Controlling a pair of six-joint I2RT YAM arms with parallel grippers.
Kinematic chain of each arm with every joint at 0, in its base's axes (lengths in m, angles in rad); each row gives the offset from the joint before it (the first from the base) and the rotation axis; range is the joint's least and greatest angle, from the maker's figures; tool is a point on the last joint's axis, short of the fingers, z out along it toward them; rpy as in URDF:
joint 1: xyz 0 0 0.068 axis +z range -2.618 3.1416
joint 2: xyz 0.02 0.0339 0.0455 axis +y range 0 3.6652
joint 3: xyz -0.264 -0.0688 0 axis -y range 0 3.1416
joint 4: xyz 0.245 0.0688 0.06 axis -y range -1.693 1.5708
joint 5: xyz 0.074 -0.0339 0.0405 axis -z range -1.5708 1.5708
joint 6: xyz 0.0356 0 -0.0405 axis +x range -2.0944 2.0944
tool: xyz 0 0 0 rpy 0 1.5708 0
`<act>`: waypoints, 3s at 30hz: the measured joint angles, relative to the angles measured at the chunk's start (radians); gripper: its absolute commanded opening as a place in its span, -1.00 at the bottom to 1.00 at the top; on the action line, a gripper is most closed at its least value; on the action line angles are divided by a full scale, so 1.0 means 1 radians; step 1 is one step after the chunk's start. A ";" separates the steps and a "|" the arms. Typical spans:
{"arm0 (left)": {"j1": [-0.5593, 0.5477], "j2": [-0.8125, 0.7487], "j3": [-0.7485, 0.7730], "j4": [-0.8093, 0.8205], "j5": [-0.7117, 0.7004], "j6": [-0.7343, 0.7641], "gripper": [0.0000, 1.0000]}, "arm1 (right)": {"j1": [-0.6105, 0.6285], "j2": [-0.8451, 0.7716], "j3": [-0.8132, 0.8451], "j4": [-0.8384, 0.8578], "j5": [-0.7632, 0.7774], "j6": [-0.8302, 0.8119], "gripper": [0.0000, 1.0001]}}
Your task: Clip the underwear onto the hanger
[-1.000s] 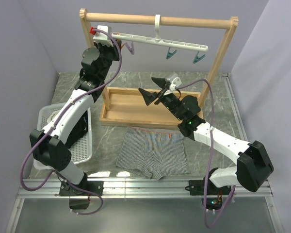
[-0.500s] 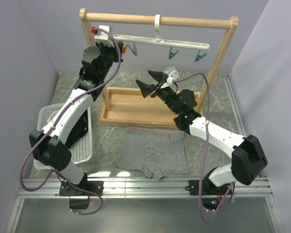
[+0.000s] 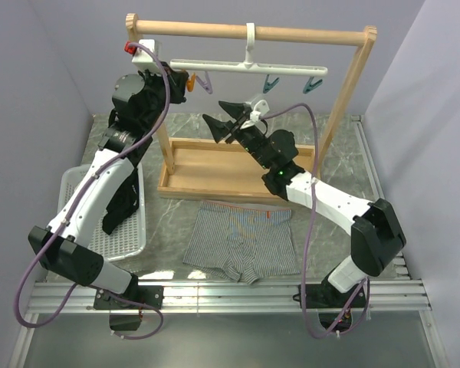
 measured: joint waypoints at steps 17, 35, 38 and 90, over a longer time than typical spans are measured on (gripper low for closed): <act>0.000 -0.040 -0.013 -0.072 0.046 -0.072 -0.99 | 0.045 0.172 0.206 0.025 0.009 -0.048 0.22; 0.003 -0.072 -0.054 -0.071 0.106 -0.079 -0.99 | 0.050 0.270 0.318 0.037 0.016 -0.082 -0.25; 0.003 -0.084 -0.064 -0.065 0.115 -0.077 -0.99 | 0.044 0.272 0.329 0.033 0.010 -0.076 -0.53; 0.070 -0.065 -0.161 0.156 0.336 -0.128 -0.03 | 0.007 0.272 0.355 -0.029 -0.068 0.042 -1.00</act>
